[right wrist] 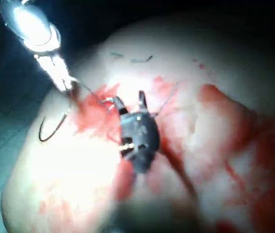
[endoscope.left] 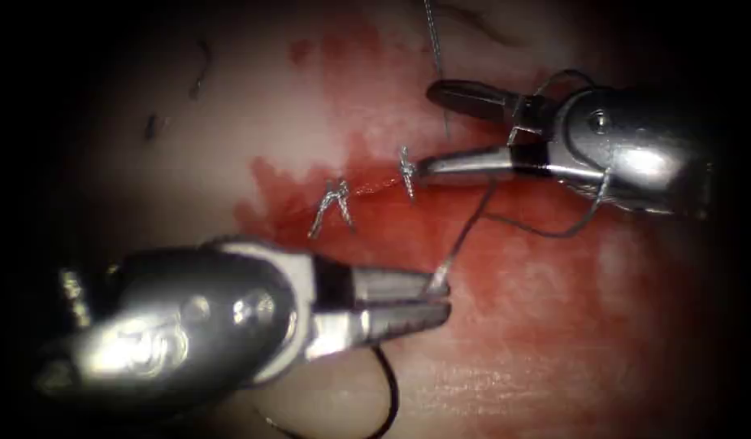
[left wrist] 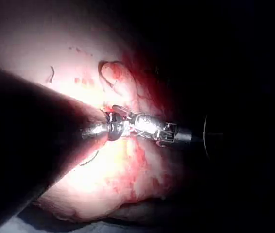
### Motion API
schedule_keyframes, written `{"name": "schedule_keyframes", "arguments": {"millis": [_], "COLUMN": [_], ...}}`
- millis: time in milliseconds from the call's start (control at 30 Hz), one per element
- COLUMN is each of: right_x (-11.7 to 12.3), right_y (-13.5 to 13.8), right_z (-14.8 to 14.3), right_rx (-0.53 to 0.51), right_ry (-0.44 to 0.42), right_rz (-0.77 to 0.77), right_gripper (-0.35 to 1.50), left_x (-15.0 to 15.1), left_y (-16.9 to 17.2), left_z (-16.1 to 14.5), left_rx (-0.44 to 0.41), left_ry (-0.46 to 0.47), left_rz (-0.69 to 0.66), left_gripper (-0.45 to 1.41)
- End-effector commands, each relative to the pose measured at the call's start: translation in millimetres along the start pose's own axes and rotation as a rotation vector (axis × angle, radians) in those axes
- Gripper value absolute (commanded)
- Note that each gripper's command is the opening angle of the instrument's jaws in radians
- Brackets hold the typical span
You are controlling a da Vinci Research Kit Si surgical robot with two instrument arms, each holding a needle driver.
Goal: Wound Closure
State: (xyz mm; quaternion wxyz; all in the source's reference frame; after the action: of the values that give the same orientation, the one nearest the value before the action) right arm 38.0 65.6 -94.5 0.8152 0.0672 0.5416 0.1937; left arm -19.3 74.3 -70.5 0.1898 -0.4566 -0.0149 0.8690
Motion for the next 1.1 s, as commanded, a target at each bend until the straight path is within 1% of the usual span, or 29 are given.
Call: {"name": "schedule_keyframes", "arguments": {"millis": [33, 167, 300, 467, 533, 733, 867, 1000, 1067, 1100], "right_x": [-0.7, -1.8, -1.8, -1.6, -1.5, -1.4, -1.3, -1.1, -0.9, -0.7], "right_y": [-0.7, -1.1, -1.2, -2.0, -2.4, -2.9, -3.4, -3.9, -4.1, -4.0], "right_z": [1.2, 1.6, 1.6, 1.6, 1.7, 1.5, 1.6, 1.8, 1.9, 2.0], "right_rx": [0.016, 0.029, 0.041, 0.077, 0.098, 0.133, 0.156, 0.183, 0.183, 0.177], "right_ry": [-0.013, -0.029, -0.026, -0.009, 0.001, 0.017, 0.028, 0.048, 0.055, 0.068], "right_rz": [-0.008, -0.019, -0.019, -0.022, -0.029, -0.033, -0.038, -0.053, -0.053, -0.051], "right_gripper": [0.69, 0.67, 0.67, 0.64, 0.62, 0.62, 0.62, 0.61, 0.61, 0.61], "left_x": [0.4, 1.2, 1.2, -0.6, -1.8, -3.4, -4.7, -5.0, -5.0, -5.2], "left_y": [-1.3, -3.5, -4.4, -6.4, -7.8, -10.4, -10.4, -10.0, -9.8, -9.7], "left_z": [0.0, -1.6, -1.3, 1.3, 3.0, 5.5, 7.2, 8.4, 9.3, 10.3], "left_rx": [0.019, 0.028, 0.034, 0.03, 0.034, 0.037, 0.03, 0.016, 0.014, 0.009], "left_ry": [-0.005, -0.007, -0.012, -0.047, -0.062, -0.088, -0.103, -0.087, -0.089, -0.087], "left_rz": [0.008, 0.019, 0.019, 0.028, 0.033, 0.046, 0.058, 0.061, 0.068, 0.07], "left_gripper": [-0.35, -0.35, -0.35, -0.35, -0.35, -0.35, -0.35, -0.35, -0.35, -0.35]}}
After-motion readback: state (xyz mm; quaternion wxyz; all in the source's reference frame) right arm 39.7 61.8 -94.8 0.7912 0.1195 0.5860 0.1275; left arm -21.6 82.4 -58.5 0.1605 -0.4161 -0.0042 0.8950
